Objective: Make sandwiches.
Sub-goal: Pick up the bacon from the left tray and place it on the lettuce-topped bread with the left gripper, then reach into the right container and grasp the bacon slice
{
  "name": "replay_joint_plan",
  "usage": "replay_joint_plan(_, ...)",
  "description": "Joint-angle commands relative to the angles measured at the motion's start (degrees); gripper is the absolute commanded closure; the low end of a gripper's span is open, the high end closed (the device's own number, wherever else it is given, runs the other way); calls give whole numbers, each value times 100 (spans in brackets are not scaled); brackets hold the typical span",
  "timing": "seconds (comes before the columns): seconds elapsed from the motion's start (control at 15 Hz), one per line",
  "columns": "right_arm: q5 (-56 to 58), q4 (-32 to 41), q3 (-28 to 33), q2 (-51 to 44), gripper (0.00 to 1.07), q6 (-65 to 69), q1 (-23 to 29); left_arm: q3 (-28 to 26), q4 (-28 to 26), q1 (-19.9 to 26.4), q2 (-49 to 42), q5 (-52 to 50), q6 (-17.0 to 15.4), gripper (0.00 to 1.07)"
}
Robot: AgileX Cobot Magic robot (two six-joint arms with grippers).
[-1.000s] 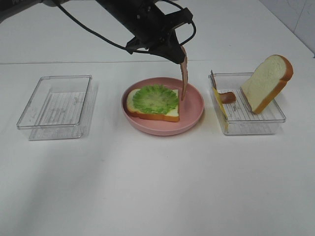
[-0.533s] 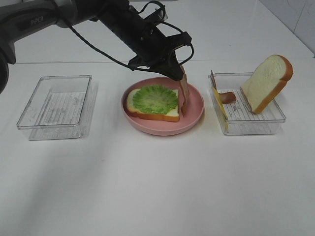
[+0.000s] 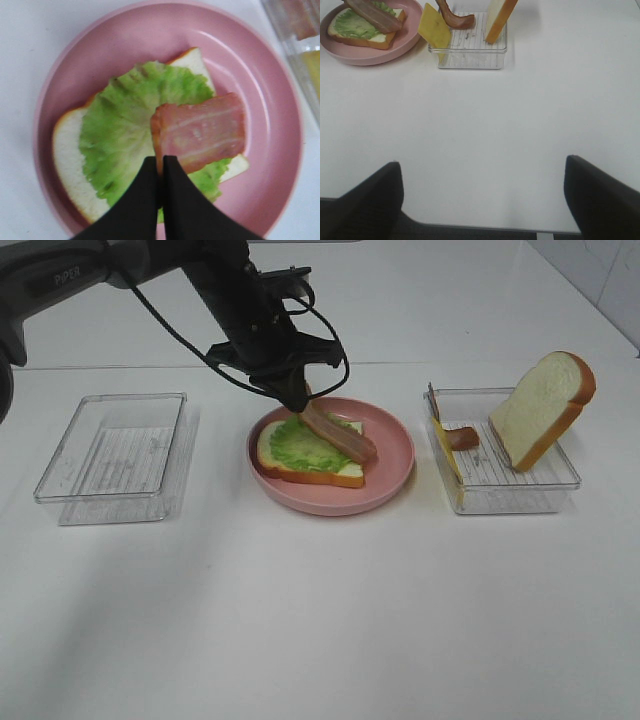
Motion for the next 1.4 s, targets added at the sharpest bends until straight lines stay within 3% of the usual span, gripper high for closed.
replay_joint_plan(0.07,-34,34,17,-155,22,57,-17,-11,206,6,-34,86,-97,107)
replay_joint_plan(0.33,-34,34,17,-155,22,57,-17,-11,201,6,-29,86,-235,106)
replay_joint_plan(0.4,-34,34,17,-155,22,57,-17,-11,212,6,-29,86,-292,101)
replay_joint_plan(0.47,-34,34,17,-155,22,57,-17,-11,241,6,-40,115,-292,84)
replay_joint_plan(0.53,-34,34,17,-155,22,57,-17,-29,292,6,-52,183,-292,61)
replay_joint_plan(0.6,-34,34,17,-155,22,57,-17,-206,361,6,-52,453,-464,18)
replay_joint_plan(0.67,-34,34,17,-155,22,57,-17,-367,407,6,-57,602,-504,5)
replay_joint_plan(0.87,-34,34,17,-155,22,57,-17,-951,458,6,-103,928,-533,5)
replay_joint_plan(1.0,-34,34,17,-155,22,57,-17,-1003,670,69,-527,928,-235,5)
replay_joint_plan(1.13,-34,34,17,-155,22,57,-17,-934,1226,430,-837,928,-292,6)
replay_joint_plan(1.2,-34,34,17,-155,22,57,-17,-579,1438,957,-1220,928,-286,6)
replay_joint_plan(1.4,-34,34,17,-155,22,57,-17,521,1381,1982,-1988,922,-201,6)
